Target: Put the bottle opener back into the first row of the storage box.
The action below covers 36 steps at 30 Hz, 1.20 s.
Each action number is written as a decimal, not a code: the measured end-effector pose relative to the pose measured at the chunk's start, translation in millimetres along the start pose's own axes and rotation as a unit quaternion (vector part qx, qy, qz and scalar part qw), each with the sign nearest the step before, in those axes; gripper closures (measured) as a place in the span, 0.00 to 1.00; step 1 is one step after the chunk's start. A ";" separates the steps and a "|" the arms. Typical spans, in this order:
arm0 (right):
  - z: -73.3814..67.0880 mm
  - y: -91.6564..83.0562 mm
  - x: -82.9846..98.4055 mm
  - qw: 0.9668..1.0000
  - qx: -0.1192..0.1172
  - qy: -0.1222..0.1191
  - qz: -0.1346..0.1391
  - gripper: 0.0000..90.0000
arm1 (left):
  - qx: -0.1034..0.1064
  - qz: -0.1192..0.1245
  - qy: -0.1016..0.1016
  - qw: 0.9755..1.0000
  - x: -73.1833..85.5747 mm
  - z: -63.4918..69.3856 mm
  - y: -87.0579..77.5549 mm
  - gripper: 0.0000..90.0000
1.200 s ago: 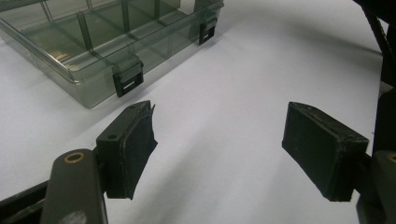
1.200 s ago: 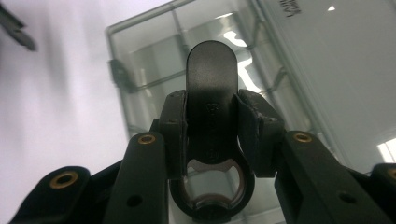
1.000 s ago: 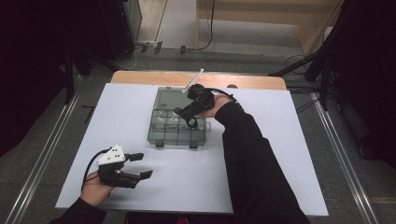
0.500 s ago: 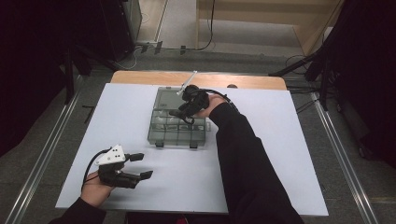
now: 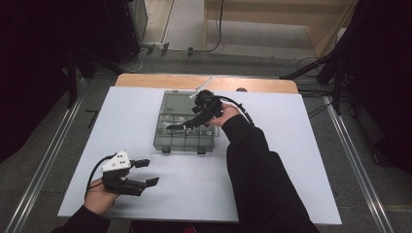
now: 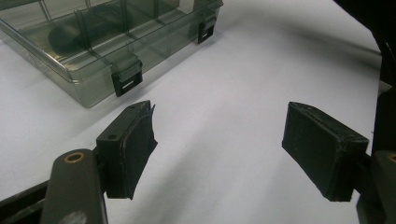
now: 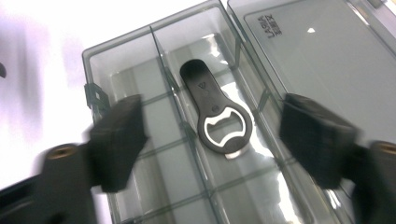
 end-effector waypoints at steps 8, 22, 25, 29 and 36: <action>-12.9 -9.2 19.3 0.999 0.003 0.032 0.009 0.23 | -0.001 0.001 -0.002 1.000 0.0 0.2 1.2 0.27; -36.3 -24.3 51.8 0.998 0.030 0.052 0.001 0.25 | -0.003 -0.007 -0.001 1.000 1.2 -0.5 3.9 0.27; -40.7 -27.1 57.6 0.998 0.028 0.055 0.009 0.26 | -0.005 -0.008 -0.001 1.000 1.4 -1.3 3.9 0.27; -47.5 -30.2 66.6 0.998 0.027 0.058 0.012 0.26 | -0.007 -0.008 -0.002 1.000 1.7 -2.3 3.9 0.27; -54.0 -39.0 84.6 0.996 0.025 0.079 0.024 0.26 | -0.006 -0.012 -0.002 1.000 2.6 -2.6 3.9 0.27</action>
Point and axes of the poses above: each handheld gripper's, and its own axes: y roughly forward along the jaws, x roughly out of its underside, z roughly to its right, the point moved 8 cm from there along y, roughly forward along the jaws
